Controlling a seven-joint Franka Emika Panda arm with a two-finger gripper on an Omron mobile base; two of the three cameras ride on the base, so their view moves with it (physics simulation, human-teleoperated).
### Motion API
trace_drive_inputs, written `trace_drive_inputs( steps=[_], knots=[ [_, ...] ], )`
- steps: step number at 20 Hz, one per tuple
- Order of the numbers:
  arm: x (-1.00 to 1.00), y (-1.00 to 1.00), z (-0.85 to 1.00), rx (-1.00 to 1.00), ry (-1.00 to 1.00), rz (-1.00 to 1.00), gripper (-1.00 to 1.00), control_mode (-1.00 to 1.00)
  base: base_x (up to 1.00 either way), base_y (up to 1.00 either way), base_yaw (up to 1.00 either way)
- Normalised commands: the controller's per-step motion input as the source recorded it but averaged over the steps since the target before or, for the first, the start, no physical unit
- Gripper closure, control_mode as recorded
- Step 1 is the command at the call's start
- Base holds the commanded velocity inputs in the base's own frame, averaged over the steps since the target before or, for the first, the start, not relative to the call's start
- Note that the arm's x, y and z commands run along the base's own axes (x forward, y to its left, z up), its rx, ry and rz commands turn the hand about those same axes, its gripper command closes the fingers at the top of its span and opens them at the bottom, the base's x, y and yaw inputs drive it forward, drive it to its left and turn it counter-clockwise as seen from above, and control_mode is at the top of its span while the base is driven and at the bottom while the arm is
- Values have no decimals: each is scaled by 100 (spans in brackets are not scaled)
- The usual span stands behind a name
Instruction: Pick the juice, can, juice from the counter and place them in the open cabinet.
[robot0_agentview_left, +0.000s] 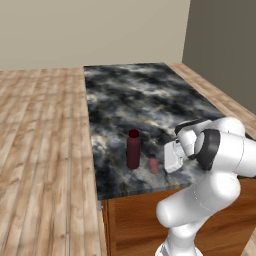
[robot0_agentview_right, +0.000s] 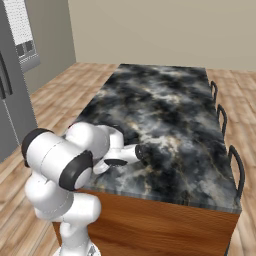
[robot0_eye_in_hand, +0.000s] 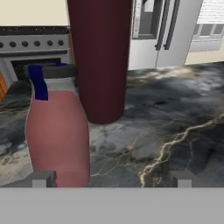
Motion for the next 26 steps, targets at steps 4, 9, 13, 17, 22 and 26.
trace_drive_inputs(
  steps=[4,9,13,17,22,26],
  knots=[
    [-1,5,-6,2,0,0,-100,-100,0,0,0],
    [-21,0,-10,0,0,0,-100,-100,0,0,0],
    [-28,0,-5,1,0,0,-100,-100,0,0,0],
    [-21,0,0,2,0,0,-100,-100,0,0,0],
    [-10,1,4,4,0,0,-100,-100,0,0,0],
    [-8,0,12,5,0,0,-100,-100,0,0,0]
  ],
)
